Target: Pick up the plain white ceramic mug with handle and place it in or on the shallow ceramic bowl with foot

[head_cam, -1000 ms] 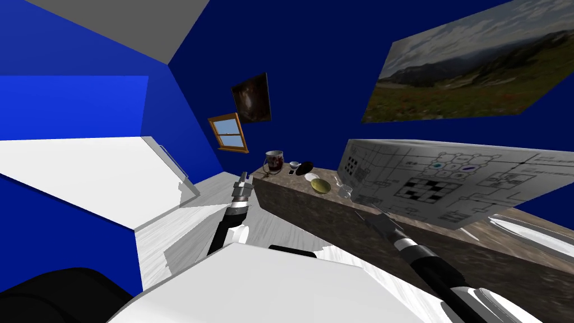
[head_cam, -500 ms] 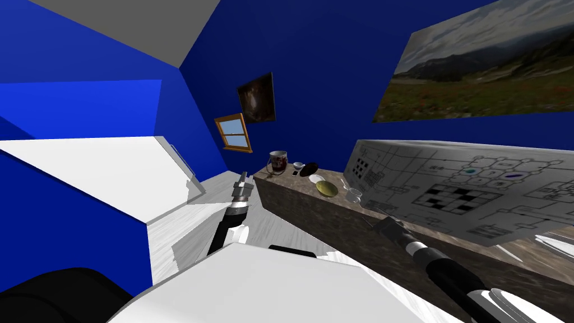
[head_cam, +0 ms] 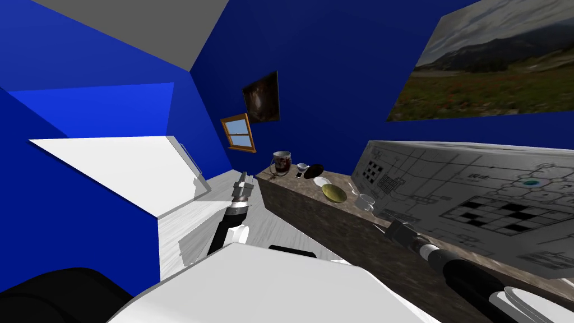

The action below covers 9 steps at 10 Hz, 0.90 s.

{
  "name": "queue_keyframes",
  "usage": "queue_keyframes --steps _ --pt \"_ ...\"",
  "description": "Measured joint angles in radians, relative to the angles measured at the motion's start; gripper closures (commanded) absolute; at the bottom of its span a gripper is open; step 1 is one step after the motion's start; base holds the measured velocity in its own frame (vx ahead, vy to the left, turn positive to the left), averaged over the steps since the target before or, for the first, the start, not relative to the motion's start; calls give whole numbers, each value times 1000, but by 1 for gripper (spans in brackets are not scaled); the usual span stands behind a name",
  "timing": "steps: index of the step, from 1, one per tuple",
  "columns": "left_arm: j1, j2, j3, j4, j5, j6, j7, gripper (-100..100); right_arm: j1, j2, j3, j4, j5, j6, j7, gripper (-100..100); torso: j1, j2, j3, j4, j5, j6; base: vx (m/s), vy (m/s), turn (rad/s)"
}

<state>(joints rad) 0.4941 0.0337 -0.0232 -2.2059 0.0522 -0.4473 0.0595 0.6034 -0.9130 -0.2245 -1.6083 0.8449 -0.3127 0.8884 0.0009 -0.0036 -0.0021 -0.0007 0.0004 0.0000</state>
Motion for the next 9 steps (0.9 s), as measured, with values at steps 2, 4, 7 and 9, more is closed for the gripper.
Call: queue_keyframes --steps 2,4,7,9 --pt "0 0 0 0 0 0 0 0 5 -49 14 19 24 11 -1 -100 -1 -1 0 0 0 0 84 1 93" --pt "0 0 0 0 0 0 0 0 -2 -92 24 60 47 10 2 -100 -3 -5 -3 -1 -1 0 111 -25 73" --pt "0 0 0 0 0 0 0 0 -3 -94 25 61 49 10 2 100 -1 3 2 1 0 1 6 -2 0" --pt "0 0 0 0 0 0 0 0 -3 -94 25 61 48 10 2 100 -1 4 2 1 0 0 0 0 0"
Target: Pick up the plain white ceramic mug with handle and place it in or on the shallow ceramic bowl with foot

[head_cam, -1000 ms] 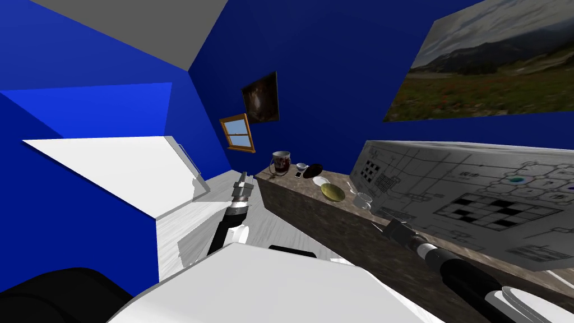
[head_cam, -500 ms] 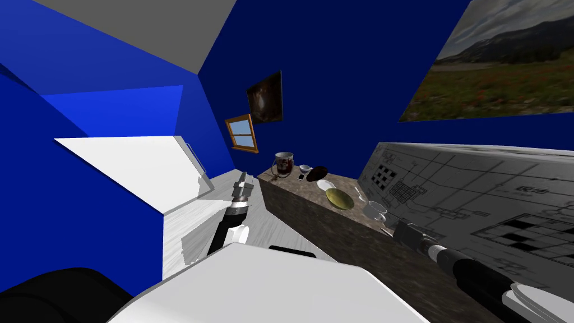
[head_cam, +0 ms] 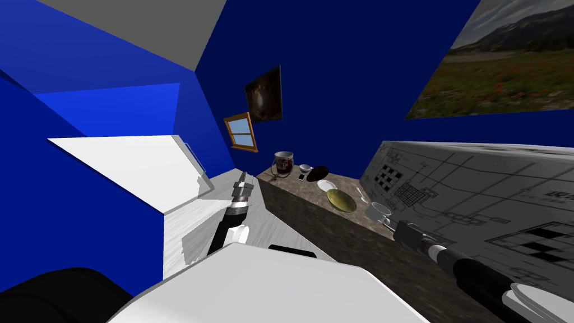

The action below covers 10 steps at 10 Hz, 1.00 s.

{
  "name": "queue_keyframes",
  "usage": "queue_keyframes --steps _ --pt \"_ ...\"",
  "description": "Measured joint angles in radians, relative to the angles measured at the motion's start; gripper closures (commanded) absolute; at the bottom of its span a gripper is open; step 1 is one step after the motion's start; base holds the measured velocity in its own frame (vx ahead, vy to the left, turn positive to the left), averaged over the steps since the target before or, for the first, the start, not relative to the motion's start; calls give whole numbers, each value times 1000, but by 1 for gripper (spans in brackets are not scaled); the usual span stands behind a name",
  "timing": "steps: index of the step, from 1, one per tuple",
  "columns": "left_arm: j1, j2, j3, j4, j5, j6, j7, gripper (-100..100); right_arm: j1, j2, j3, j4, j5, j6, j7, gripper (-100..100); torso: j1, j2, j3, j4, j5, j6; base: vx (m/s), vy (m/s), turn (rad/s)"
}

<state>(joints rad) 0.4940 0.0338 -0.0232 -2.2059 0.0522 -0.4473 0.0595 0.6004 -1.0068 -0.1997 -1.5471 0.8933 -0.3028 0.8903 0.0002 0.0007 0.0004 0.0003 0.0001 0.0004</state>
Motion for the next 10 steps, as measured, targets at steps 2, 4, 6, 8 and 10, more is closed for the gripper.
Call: queue_keyframes --steps 2,4,6,8,10 --pt "0 0 0 0 0 0 0 0 0 0 0 0 0 0 0 100 0 0 0 0 0 0 0 0 0" --pt "0 0 0 0 0 0 0 0 0 0 0 0 0 0 0 100 0 1 0 0 0 0 0 0 0" --pt "0 0 0 0 0 0 0 0 0 0 0 0 0 0 0 100 0 1 0 0 0 0 4 29 -29" --pt "0 0 0 0 0 0 0 0 21 -43 -24 -13 -12 -6 -20 100 8 0 0 0 2 0 39 136 -86" --pt "0 0 0 0 0 0 0 0 41 -83 -51 -25 -25 -15 -42 100 11 -1 0 0 3 0 25 122 -51"
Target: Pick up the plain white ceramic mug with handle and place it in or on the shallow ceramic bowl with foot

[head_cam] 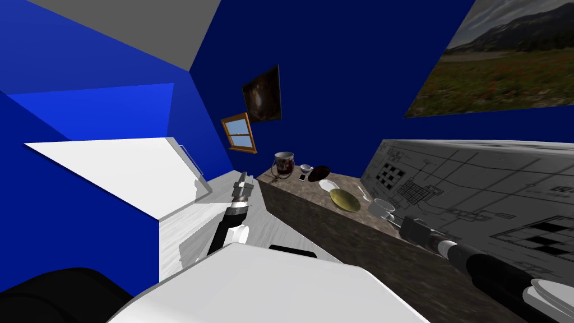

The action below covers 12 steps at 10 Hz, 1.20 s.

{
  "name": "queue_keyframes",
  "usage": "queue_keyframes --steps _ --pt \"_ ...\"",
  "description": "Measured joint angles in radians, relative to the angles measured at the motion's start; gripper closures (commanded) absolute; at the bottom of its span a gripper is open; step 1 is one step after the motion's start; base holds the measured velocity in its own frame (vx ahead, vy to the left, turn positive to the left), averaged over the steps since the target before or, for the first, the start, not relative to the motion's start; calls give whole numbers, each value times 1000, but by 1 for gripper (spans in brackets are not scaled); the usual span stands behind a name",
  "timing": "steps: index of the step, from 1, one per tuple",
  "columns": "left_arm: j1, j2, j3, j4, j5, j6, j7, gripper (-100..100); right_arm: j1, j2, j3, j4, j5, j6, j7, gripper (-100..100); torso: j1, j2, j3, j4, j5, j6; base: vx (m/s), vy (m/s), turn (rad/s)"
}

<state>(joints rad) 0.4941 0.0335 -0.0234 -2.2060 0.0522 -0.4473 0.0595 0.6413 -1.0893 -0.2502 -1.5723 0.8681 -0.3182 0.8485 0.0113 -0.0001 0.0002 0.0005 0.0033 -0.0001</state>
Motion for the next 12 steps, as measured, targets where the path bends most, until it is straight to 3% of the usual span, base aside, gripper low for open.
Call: queue_keyframes --steps 12 --pt "0 0 0 0 0 0 0 0 115 -246 -139 -74 -82 -29 -144 100 0 -2 -1 0 0 -2 25 114 -64"
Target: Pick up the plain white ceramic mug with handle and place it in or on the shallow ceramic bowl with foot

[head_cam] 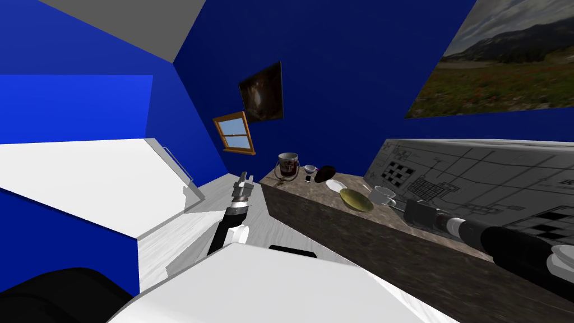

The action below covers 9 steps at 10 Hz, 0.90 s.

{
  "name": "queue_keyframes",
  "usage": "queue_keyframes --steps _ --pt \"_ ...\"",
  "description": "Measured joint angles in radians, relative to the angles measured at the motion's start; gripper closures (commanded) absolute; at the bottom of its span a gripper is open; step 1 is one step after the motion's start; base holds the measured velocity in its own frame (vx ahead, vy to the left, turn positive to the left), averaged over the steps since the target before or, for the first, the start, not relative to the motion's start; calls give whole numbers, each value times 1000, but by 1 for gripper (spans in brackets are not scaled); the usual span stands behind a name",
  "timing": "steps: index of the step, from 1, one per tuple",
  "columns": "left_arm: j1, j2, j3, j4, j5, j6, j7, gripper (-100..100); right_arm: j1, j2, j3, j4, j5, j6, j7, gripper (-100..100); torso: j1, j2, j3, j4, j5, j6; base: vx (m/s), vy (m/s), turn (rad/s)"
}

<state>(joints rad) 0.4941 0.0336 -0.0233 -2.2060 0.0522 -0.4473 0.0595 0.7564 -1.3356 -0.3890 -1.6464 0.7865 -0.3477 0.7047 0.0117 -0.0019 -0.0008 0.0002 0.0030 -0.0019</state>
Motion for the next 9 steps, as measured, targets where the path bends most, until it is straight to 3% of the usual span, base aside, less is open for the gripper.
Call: queue_keyframes --steps 6,7,9 --pt "0 0 0 0 0 0 0 0 55 -105 -73 -26 -42 -21 -66 100 -2 1 0 0 -1 0 12 95 -46" --pt "0 0 0 0 0 0 0 0 55 -106 -74 -27 -43 -22 -68 -100 -5 1 0 0 -1 1 2 9 2" --pt "0 0 0 0 0 0 0 0 55 -106 -74 -27 -43 -22 -68 -100 -9 2 1 0 -3 1 0 0 0"
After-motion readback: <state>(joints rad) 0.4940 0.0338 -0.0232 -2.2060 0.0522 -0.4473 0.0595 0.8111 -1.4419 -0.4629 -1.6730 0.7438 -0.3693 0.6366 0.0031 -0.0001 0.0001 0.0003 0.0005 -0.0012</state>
